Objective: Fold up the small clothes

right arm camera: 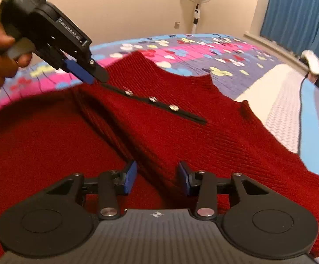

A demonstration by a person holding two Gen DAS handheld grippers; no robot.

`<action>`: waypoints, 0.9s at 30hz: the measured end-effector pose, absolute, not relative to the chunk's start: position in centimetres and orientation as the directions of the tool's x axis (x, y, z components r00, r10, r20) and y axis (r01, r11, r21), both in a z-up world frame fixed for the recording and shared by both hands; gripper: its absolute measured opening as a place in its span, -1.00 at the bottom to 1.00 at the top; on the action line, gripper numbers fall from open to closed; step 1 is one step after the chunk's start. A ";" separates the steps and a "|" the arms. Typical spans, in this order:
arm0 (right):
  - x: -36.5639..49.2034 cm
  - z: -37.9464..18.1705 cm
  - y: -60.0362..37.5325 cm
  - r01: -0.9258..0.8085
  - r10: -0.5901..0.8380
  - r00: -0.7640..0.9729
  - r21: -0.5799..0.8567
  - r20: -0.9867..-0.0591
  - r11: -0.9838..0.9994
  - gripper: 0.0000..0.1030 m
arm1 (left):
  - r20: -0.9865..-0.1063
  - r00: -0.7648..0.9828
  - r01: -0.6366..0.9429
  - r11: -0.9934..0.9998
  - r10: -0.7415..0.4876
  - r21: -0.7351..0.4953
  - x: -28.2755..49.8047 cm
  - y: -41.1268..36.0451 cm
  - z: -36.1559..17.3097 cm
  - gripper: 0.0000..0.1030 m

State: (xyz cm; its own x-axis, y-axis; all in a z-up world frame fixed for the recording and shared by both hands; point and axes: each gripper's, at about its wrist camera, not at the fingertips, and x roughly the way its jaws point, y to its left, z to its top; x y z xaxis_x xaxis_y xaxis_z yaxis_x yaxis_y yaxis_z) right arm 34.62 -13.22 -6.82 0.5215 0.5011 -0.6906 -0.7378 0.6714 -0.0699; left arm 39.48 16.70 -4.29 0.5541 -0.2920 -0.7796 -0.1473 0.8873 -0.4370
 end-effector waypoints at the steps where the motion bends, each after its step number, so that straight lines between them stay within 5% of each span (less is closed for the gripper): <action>1: 34.7 -6.7 -13.3 -0.735 0.505 0.519 -0.058 -0.690 0.676 -0.16 | -0.783 0.548 -0.134 0.893 -0.294 -0.429 39.5 16.3 -4.5 -0.14; 7: 34.7 -6.5 -13.5 -0.734 0.502 0.523 -0.063 -0.689 0.677 -0.40 | -0.792 0.554 -0.066 0.934 -0.259 -0.351 39.4 14.2 -4.8 -0.10; 9: 34.7 -6.5 -13.5 -0.735 0.503 0.519 -0.060 -0.691 0.676 -0.40 | -0.786 0.566 -0.045 0.943 -0.247 -0.329 39.2 13.8 -4.7 -0.51; 12: 35.4 -6.1 -13.9 -0.725 0.517 0.508 -0.018 -0.689 0.688 -0.37 | -0.764 0.600 0.020 0.960 -0.236 -0.280 39.0 13.0 -3.7 -0.73; 19: 37.3 -3.6 -16.9 -0.614 0.592 0.553 0.194 -0.587 0.766 -0.23 | -0.552 0.826 0.038 0.988 -0.114 -0.147 37.1 13.0 1.1 -0.73; 23: 38.9 -2.8 -19.7 -0.456 0.535 0.643 0.288 -0.547 0.842 -0.15 | -0.673 0.737 -0.034 0.991 -0.062 -0.128 38.4 13.4 -1.6 -0.57; 27: 40.6 -3.2 -22.2 -0.183 0.260 0.727 0.185 -0.635 0.965 -0.14 | -0.681 0.732 -0.107 0.978 -0.042 -0.176 38.4 14.8 -1.6 -0.35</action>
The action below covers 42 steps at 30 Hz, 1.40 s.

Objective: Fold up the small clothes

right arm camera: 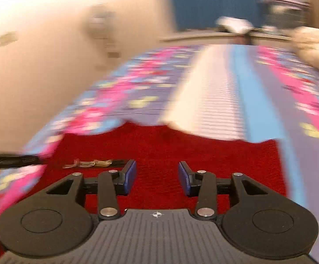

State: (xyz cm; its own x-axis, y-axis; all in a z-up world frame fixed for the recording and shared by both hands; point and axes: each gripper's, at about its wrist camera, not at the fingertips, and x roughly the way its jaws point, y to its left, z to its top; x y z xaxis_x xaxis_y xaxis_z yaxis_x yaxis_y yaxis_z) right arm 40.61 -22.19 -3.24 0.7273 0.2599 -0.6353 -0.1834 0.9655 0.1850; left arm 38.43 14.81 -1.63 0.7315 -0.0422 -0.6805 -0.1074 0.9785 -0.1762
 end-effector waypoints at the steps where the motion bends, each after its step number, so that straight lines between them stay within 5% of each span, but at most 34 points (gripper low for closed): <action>1: 41.0 -3.6 -23.0 -0.104 0.180 0.726 0.152 -0.663 0.983 -0.14 | -0.681 0.730 -0.120 0.972 -0.053 -0.204 38.3 15.2 -1.6 -0.28; 4: 41.9 -4.6 -26.4 0.110 0.052 0.691 0.175 -0.721 0.978 -0.12 | -0.702 0.709 -0.133 0.962 -0.075 -0.237 38.7 15.8 -1.8 -0.06; 7: 42.2 -5.2 -28.8 0.246 -0.014 0.656 0.197 -0.754 0.949 -0.06 | -0.725 0.686 -0.144 0.967 -0.056 -0.211 39.1 15.8 -2.3 0.39; 11: 42.1 -6.3 -30.5 0.336 -0.016 0.616 0.244 -0.787 0.910 0.10 | -0.748 0.663 -0.155 0.968 -0.045 -0.196 39.3 16.0 -3.2 0.41; 25: 43.6 -8.0 -31.7 0.335 0.100 0.579 0.348 -0.809 0.876 0.19 | -0.773 0.630 -0.203 0.943 -0.081 -0.264 41.0 17.4 -6.1 0.40; 28: 44.2 -8.5 -32.5 0.318 0.193 0.581 0.438 -0.791 0.841 -0.19 | -0.755 0.648 -0.162 0.950 -0.100 -0.265 41.0 16.8 -6.3 0.15; 30: 44.4 -8.3 -32.5 0.302 0.208 0.592 0.454 -0.779 0.838 -0.45 | -0.741 0.666 -0.142 0.960 -0.088 -0.242 40.9 16.4 -6.0 -0.39; 32: 44.4 -7.9 -32.4 0.276 0.214 0.610 0.458 -0.763 0.845 -0.54 | -0.727 0.683 -0.136 0.964 -0.075 -0.228 40.9 16.2 -5.4 -0.62; 40: 43.8 -4.5 -33.7 0.215 0.118 0.789 0.451 -0.603 0.866 -0.93 | -0.574 0.812 -0.087 0.951 -0.105 -0.296 39.4 16.7 -1.8 -0.68; 42: 43.8 -4.6 -34.2 0.258 0.053 0.784 0.402 -0.618 0.879 -1.00 | -0.627 0.776 -0.115 0.963 -0.065 -0.242 40.0 16.4 -2.5 -0.66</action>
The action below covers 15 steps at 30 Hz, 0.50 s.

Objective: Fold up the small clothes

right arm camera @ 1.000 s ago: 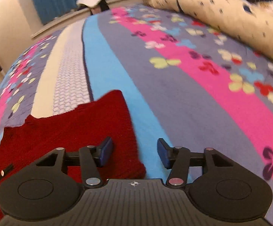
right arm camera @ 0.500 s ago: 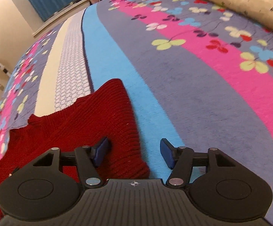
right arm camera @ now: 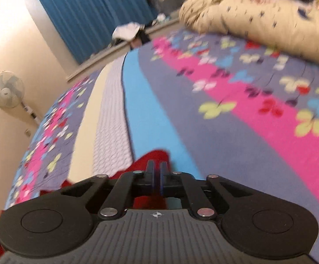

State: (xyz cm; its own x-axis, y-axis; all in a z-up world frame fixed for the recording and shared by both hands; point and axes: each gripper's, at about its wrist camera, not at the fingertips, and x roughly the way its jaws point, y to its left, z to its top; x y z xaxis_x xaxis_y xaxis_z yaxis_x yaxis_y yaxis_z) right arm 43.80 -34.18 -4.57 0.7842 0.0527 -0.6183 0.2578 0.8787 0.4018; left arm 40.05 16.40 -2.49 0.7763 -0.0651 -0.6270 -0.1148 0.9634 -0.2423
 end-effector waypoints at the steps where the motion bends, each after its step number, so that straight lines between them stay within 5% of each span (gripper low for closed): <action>1: 44.1 -5.0 -34.6 0.281 0.054 0.758 0.401 -0.650 0.872 -1.00 | -0.684 0.728 -0.145 0.962 -0.053 -0.230 40.6 16.6 -3.4 -0.64; 3: 44.9 -6.9 -36.0 0.319 0.135 0.682 0.459 -0.718 0.829 -1.00 | -0.757 0.648 -0.183 0.948 -0.084 -0.262 41.5 17.6 -5.3 -0.54; 7: 45.3 -7.1 -36.6 0.276 0.213 0.704 0.537 -0.678 0.798 -0.88 | -0.712 0.698 -0.206 0.933 -0.072 -0.296 41.4 18.9 -4.2 -0.36; 8: 45.5 -7.0 -36.6 0.251 0.244 0.712 0.564 -0.658 0.787 -0.65 | -0.695 0.715 -0.204 0.928 -0.075 -0.311 41.4 19.0 -3.8 -0.21; 9: 45.6 -7.1 -36.7 0.236 0.272 0.713 0.586 -0.647 0.776 -0.14 | -0.679 0.729 -0.198 0.924 -0.084 -0.327 41.5 19.2 -3.5 -0.08; 11: 46.3 -7.5 -36.6 0.215 0.312 0.699 0.605 -0.643 0.766 0.31 | -0.665 0.739 -0.180 0.919 -0.108 -0.350 41.9 19.4 -3.5 0.06; 15: 47.6 -9.1 -36.3 0.193 0.358 0.651 0.602 -0.669 0.775 0.28 | -0.673 0.728 -0.153 0.928 -0.127 -0.341 43.5 19.7 -4.3 0.11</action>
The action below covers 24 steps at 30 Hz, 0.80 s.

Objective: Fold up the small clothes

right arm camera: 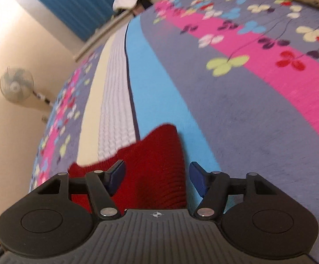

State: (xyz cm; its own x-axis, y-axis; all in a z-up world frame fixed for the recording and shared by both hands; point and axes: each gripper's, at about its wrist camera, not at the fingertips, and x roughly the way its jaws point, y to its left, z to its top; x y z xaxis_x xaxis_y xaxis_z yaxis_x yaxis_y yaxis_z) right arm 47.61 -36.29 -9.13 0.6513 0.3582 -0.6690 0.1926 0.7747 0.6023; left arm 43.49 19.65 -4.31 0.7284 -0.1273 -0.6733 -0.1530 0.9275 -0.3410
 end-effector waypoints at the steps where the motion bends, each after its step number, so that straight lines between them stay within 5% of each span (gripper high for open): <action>1: 47.9 -9.4 -36.0 0.190 0.363 0.645 0.602 -0.672 0.776 0.28 | -0.677 0.725 -0.155 0.927 -0.128 -0.341 44.0 19.9 -4.7 0.11; 7: 49.1 -10.2 -34.5 0.118 0.374 0.627 0.557 -0.683 0.822 0.28 | -0.679 0.722 -0.169 0.917 -0.135 -0.362 46.4 20.9 -6.8 0.11; 10: 49.5 -10.1 -33.9 0.099 0.344 0.641 0.518 -0.687 0.850 -0.11 | -0.669 0.725 -0.148 0.913 -0.162 -0.381 47.2 21.2 -7.7 0.10; 12: 49.7 -10.2 -34.0 0.096 0.331 0.657 0.511 -0.677 0.854 -0.54 | -0.663 0.728 -0.126 0.917 -0.174 -0.379 47.7 21.1 -7.9 -0.28; 14: 49.8 -9.9 -33.9 0.070 0.337 0.681 0.516 -0.650 0.854 -0.67 | -0.654 0.737 -0.098 0.929 -0.173 -0.356 47.7 20.7 -7.5 -0.61; 16: 49.9 -9.1 -33.4 0.039 0.324 0.711 0.495 -0.624 0.868 -0.70 | -0.631 0.762 -0.058 0.954 -0.149 -0.296 47.4 19.8 -6.4 -0.68; 24: 48.4 -1.7 -32.7 -0.119 0.285 0.906 0.456 -0.314 0.882 -0.73 | -0.406 0.911 -0.060 0.955 -0.066 -0.291 46.0 20.4 -0.2 -0.70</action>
